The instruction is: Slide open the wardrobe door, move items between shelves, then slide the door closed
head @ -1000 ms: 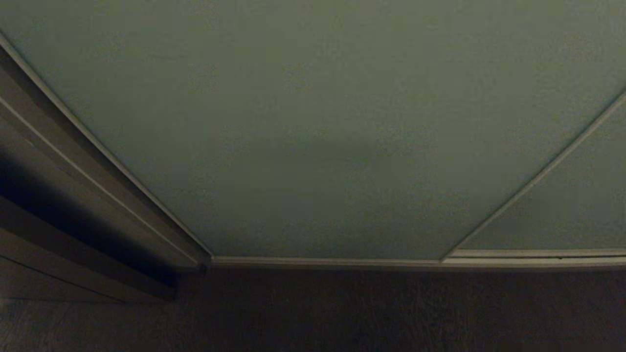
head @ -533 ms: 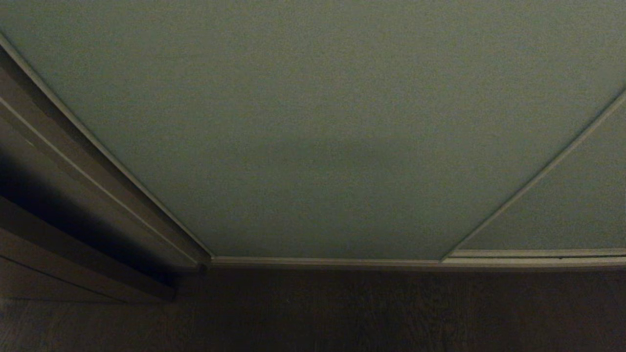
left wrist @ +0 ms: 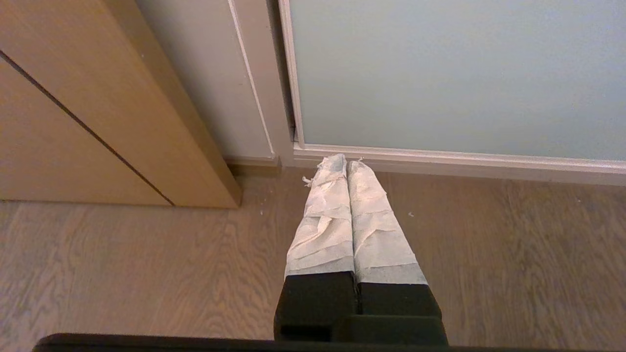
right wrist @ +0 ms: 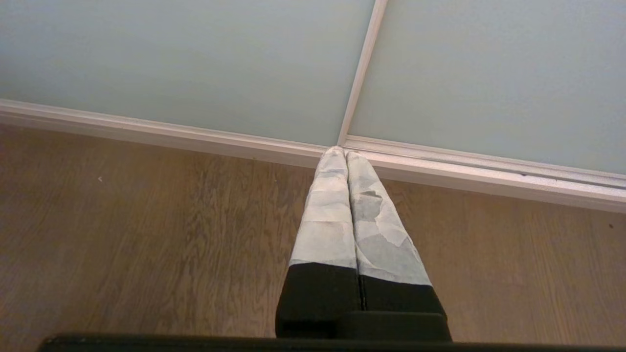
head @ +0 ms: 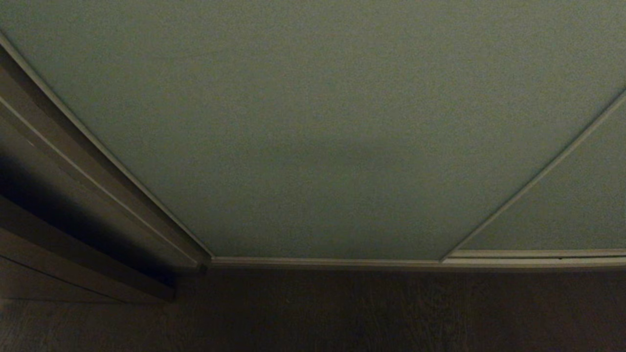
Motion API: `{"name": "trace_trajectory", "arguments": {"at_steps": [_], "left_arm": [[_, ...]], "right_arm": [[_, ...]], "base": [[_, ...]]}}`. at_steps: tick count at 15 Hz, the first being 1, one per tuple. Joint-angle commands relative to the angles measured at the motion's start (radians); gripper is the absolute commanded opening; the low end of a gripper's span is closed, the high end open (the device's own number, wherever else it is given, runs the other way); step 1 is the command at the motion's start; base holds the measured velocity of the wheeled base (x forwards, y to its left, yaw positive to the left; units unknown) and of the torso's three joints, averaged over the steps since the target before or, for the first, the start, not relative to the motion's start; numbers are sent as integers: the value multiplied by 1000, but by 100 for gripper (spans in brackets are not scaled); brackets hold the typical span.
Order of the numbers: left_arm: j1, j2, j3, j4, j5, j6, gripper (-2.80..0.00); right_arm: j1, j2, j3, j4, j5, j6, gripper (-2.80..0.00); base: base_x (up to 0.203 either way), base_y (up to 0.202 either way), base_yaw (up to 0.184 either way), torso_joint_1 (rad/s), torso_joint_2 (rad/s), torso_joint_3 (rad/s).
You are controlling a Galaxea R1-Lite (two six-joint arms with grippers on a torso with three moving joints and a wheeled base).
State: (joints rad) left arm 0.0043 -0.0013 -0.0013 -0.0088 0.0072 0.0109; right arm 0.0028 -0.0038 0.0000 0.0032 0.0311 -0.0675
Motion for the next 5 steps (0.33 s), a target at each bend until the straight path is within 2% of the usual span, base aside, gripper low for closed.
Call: {"name": "trace_trajectory", "arguments": {"at_steps": [1, 5], "left_arm": [[0, 1, 0, 0, 0, 0, -280], [0, 1, 0, 0, 0, 0, -280]], "right_arm": [[0, 1, 0, 1, 0, -6, -280], [0, 2, -2, -1, 0, 20, -280]], "base": [[0, 0, 0, 0, 0, 0], [0, 0, 0, 0, 0, 0]]}}
